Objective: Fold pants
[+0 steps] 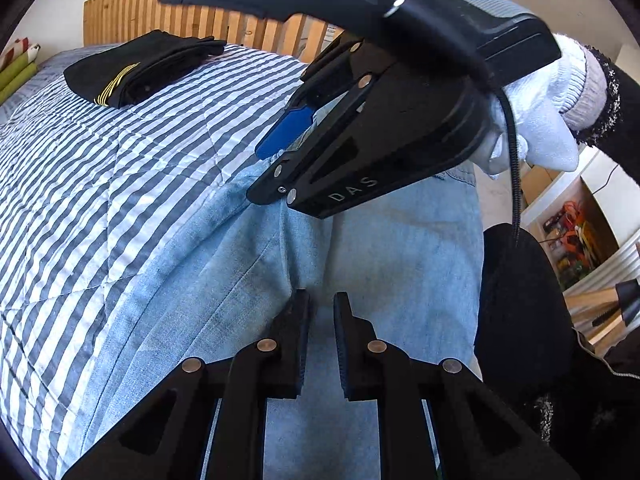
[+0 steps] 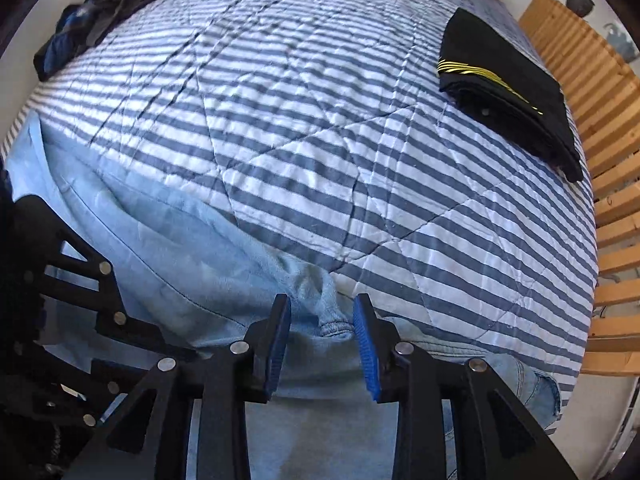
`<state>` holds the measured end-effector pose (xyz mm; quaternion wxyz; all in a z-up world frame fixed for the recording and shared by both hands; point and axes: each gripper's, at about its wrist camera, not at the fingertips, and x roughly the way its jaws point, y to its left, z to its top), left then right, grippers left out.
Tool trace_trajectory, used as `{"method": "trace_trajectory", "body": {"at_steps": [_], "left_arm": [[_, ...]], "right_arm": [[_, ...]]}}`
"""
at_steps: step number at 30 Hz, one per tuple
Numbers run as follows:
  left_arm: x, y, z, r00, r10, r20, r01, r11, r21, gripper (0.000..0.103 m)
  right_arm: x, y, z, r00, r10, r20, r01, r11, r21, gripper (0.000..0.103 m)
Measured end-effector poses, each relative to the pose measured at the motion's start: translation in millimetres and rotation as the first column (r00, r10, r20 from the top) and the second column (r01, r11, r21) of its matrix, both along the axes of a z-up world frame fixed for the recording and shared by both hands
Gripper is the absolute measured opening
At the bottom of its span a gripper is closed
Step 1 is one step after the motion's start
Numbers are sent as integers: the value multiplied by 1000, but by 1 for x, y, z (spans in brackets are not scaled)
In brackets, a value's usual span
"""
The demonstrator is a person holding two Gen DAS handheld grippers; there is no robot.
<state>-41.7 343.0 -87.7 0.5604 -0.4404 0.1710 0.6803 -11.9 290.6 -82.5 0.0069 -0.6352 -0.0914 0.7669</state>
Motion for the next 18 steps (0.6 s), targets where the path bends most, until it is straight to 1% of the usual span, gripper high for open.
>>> {"method": "trace_trajectory", "body": {"at_steps": [2,3,4,5,6,7,9,11,12,14,15,16,18], "left_arm": [[-3,-3,3,998,37,-49,-37,999,-7,13],[-6,-6,6,996,63,-61,-63,998,2,14],[-11,-11,9,994,95,-57,-94,995,12,17],[-16,-17,12,991,122,-54,-121,992,25,22],[-20,-23,16,987,149,-63,-147,988,43,23],[-23,-29,20,983,172,-71,-168,984,59,23],[-32,-38,21,981,185,-58,-182,981,65,23],[-43,-42,14,978,204,-42,-202,979,41,23],[-48,-43,7,977,212,-28,-212,977,19,23],[-54,-47,-9,974,225,38,-225,974,-14,23],[-56,-50,-17,972,225,68,-224,974,-26,25],[-56,-52,-21,970,229,76,-227,973,-34,25],[-49,-56,-20,971,231,57,-229,973,-33,25]], "right_arm": [[-5,4,-8,1000,-16,20,15,998,56,29],[-9,8,-10,1000,-24,6,23,997,73,28],[-17,15,-8,998,-45,-33,48,994,100,26],[-25,28,-2,990,-103,-96,112,990,87,27],[-30,40,6,975,-168,-143,171,985,10,29],[-32,49,12,962,-222,-159,214,975,-63,29],[-29,55,22,954,-242,-180,214,963,-162,34],[-23,63,31,947,-260,-189,206,942,-263,38],[-20,67,35,940,-280,-198,220,935,-278,38],[-13,72,49,909,-326,-258,264,932,-249,38],[-5,76,53,894,-348,-283,278,924,-261,38],[1,77,56,884,-367,-290,285,914,-289,38],[14,73,48,892,-373,-254,269,891,-365,38]]}}
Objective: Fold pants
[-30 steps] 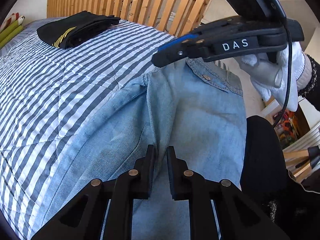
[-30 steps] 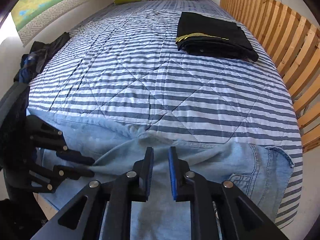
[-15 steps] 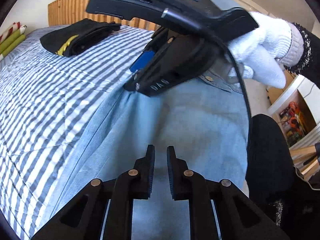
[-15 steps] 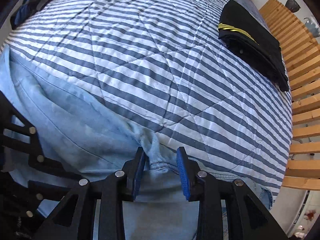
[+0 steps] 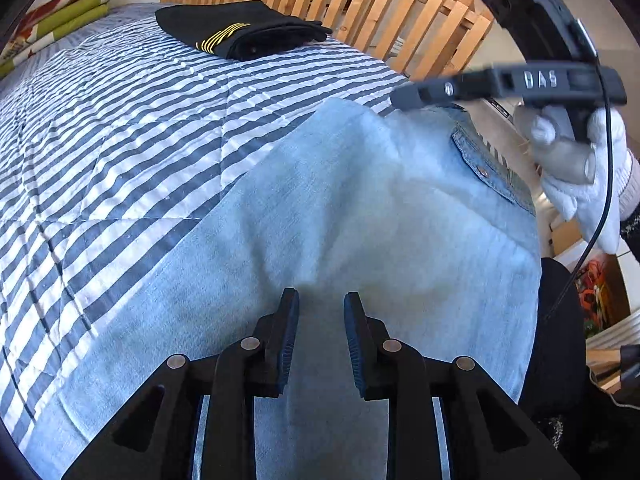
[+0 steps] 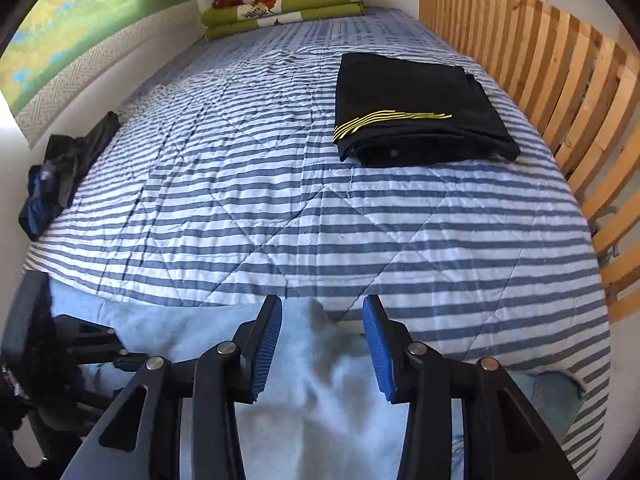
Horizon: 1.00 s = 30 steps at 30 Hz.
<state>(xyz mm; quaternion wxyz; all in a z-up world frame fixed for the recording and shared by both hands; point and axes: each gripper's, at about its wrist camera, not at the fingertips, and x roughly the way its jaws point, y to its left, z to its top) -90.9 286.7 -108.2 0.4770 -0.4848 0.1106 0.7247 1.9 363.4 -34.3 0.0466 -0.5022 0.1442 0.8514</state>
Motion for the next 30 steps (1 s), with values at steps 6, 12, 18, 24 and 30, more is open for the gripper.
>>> {"method": "trace_trajectory", "body": {"at_steps": [6,12,18,24,30], "left_arm": [[17,-65,17,987,159,-6,-159,987,7,29],[45,-215,58,856,517,1,-515,854,72,35],[113,-388,75,554,831,-48,-829,556,55,39],[192,-550,48,167,983,72,-985,163,55,51],[226,-625,11,-1,959,285,-997,-21,68,67]], "right_arm": [[55,-12,-55,994,-33,106,26,997,66,38],[85,-1,-47,995,-83,51,77,989,124,38],[66,-80,-18,987,162,-22,-160,986,50,38],[58,-188,-54,909,409,81,-416,899,134,38],[74,-217,-60,897,419,140,-442,853,280,38]]}}
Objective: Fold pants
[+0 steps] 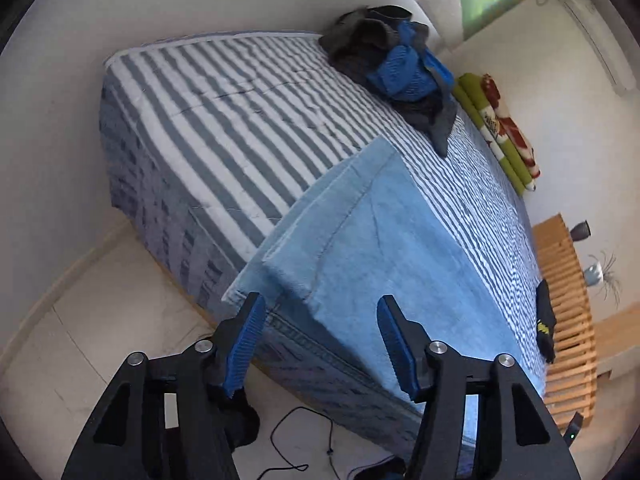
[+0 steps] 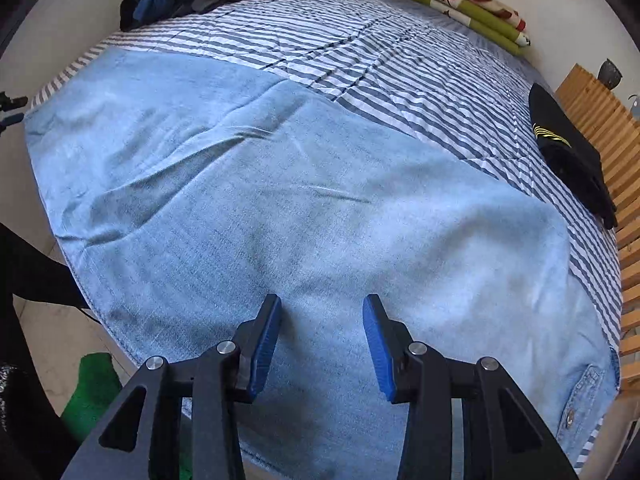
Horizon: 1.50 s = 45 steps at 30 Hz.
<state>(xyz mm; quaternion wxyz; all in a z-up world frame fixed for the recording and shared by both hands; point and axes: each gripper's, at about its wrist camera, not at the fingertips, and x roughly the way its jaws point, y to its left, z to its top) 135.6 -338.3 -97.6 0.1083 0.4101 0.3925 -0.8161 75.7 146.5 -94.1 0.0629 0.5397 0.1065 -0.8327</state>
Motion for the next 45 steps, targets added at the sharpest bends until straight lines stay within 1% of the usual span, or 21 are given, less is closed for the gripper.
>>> {"method": "trace_trajectory", "body": {"at_steps": [2,4,8,9,10,12,13,16,20,23,24,26,28,29,32,33,35,37,40,43,45], "left_arm": [[3,-8,-11,1000,28,-13,-27,998,52,70],[2,-14,-20,999,39,-19,-37,995,95,70],[-6,-15,-32,999,45,-1,-45,994,103,72],[-11,-15,-36,999,49,8,-50,994,99,72],[-13,-17,-38,998,52,21,-53,996,73,72],[-20,-13,-42,994,90,64,-90,996,-6,72],[-20,-16,-46,991,104,78,-104,995,-15,72],[-18,-21,-57,992,110,65,-115,991,71,73],[-21,-20,-60,996,78,37,-81,991,105,73],[-24,-18,-55,996,91,16,-92,990,111,72],[-24,-18,-53,995,102,11,-103,989,106,68],[-24,-16,-48,994,107,20,-109,990,88,43],[-21,-13,-40,996,92,21,-93,994,55,33],[-17,-11,-35,997,83,7,-83,996,44,32],[-16,-7,-24,998,59,1,-59,998,-5,33],[-16,-8,-23,998,60,5,-60,998,-8,35],[-16,-10,-26,998,68,14,-68,998,6,52],[-15,-14,-32,997,75,32,-75,997,14,58],[-16,-14,-44,994,83,69,-85,996,35,62],[-19,-14,-55,994,91,68,-95,993,66,64],[-20,-13,-56,993,101,54,-105,991,84,62]], "right_arm": [[1,-5,10,1000,-17,-11,16,999,-27,38],[1,-19,20,999,-5,-38,4,1000,-18,38],[-5,-52,28,998,30,-52,-32,999,-27,38],[-10,-59,28,998,40,-52,-42,999,-32,38],[-11,-67,29,997,54,-53,-56,998,-36,38],[-12,-84,28,995,85,-56,-87,996,-36,38],[-12,-92,28,993,100,-58,-102,994,-34,38],[-10,-113,28,989,138,-59,-141,989,-45,38],[-10,-126,27,985,160,-56,-164,985,-56,38],[-12,-127,26,987,153,-52,-156,985,-71,38],[-12,-126,26,988,149,-52,-152,985,-77,38],[-13,-123,27,989,140,-52,-144,986,-84,38],[-13,-119,27,990,129,-51,-134,987,-91,38],[-13,-118,27,991,123,-49,-127,987,-95,38],[-16,-113,24,994,102,-36,-106,987,-117,38],[-17,-112,23,995,96,-32,-99,987,-124,38],[-18,-111,21,996,85,-25,-88,987,-135,38],[-17,-111,21,996,84,-23,-87,986,-143,38],[-14,-112,21,995,92,-27,-95,986,-137,38],[-14,-113,20,996,92,-23,-94,987,-134,38],[-14,-113,19,996,85,-19,-87,987,-136,38]]}}
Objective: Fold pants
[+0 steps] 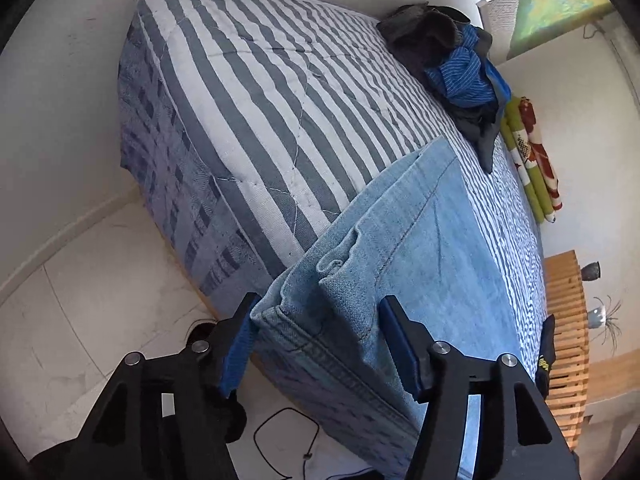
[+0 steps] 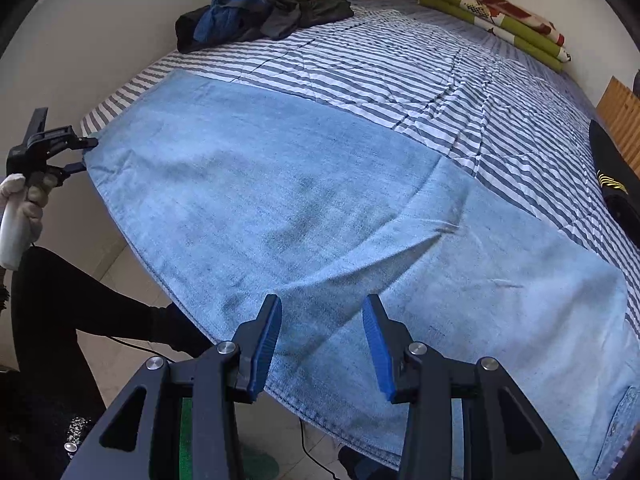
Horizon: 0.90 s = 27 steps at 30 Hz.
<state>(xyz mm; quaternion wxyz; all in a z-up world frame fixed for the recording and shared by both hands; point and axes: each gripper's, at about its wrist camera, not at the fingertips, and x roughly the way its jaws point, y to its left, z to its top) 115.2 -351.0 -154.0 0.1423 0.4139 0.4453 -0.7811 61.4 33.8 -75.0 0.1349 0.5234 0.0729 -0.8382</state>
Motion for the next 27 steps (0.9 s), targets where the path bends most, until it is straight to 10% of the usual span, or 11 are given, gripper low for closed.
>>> {"method": "trace_trajectory", "body": {"at_steps": [8,20,27], "left_arm": [[1,12,35,1000,-20,-2,19,996,-90,20],[-21,44,135,971,-147,-189,119,982,-149,12],[-72,147,209,889,-389,-243,321,906,-275,12]], "right_arm": [[2,-5,2,1000,12,-2,-12,1000,-5,38],[-25,-37,-30,996,50,67,-49,999,-14,39],[-23,5,-5,997,-51,59,62,979,-197,39]]}}
